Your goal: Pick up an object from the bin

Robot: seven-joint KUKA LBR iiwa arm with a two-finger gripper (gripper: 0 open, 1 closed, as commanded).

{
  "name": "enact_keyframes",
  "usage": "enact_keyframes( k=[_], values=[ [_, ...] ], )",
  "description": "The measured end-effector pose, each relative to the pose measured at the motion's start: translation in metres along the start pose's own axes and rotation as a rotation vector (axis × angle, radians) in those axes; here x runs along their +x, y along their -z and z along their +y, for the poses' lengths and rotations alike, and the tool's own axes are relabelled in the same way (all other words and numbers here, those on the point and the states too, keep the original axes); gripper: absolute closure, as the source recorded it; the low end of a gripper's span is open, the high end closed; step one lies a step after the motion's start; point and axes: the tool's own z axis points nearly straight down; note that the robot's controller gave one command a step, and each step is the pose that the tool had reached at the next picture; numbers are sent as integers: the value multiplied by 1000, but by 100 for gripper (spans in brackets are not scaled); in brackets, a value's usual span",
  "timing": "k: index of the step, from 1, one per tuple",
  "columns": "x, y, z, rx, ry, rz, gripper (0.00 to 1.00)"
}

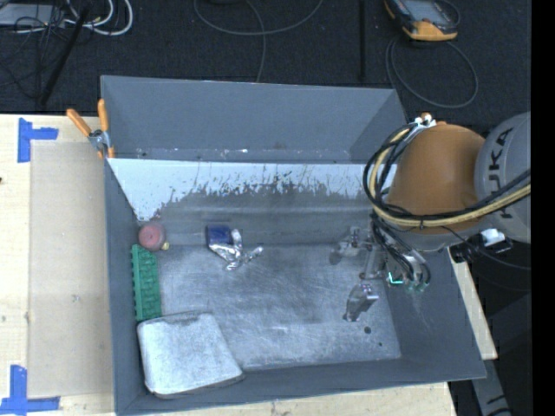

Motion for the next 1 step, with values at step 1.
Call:
enact_keyframes(
  k=[1],
  values=[
    [-86,-88,-29,0,30,-14,0]
  ],
)
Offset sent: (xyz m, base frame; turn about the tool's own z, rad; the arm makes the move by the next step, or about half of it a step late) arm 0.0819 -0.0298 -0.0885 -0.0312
